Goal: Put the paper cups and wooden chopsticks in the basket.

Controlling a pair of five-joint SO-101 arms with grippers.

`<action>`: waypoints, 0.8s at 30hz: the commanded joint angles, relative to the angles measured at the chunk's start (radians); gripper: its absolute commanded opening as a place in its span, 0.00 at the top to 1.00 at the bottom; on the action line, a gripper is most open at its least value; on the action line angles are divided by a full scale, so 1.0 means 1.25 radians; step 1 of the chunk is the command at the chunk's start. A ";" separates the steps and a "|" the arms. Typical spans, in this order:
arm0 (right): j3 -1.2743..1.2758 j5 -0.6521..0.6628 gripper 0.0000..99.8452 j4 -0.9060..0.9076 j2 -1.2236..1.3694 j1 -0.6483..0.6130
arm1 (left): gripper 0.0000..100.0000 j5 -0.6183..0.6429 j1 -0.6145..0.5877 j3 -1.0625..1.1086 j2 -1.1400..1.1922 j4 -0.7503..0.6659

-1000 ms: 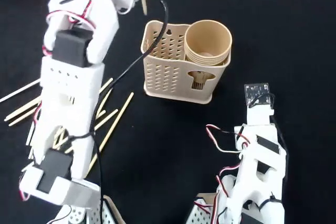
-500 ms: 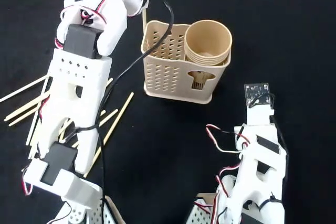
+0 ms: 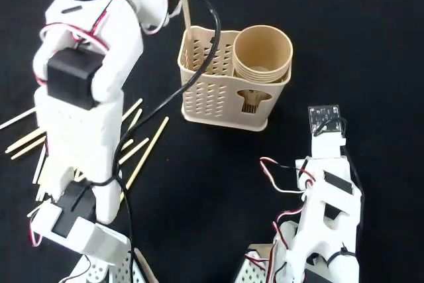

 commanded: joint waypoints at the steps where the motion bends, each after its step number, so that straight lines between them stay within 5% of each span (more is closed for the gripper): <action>1: -0.013 -0.009 0.98 -0.009 -0.017 0.004 | 0.97 -0.002 0.001 -0.026 0.004 0.095; 15: -0.013 -0.009 0.98 -0.009 -0.017 0.004 | 0.97 0.004 -0.028 0.115 0.086 0.041; 24: -0.013 -0.009 0.98 -0.009 -0.017 0.004 | 0.78 -0.002 -0.012 0.110 0.083 0.252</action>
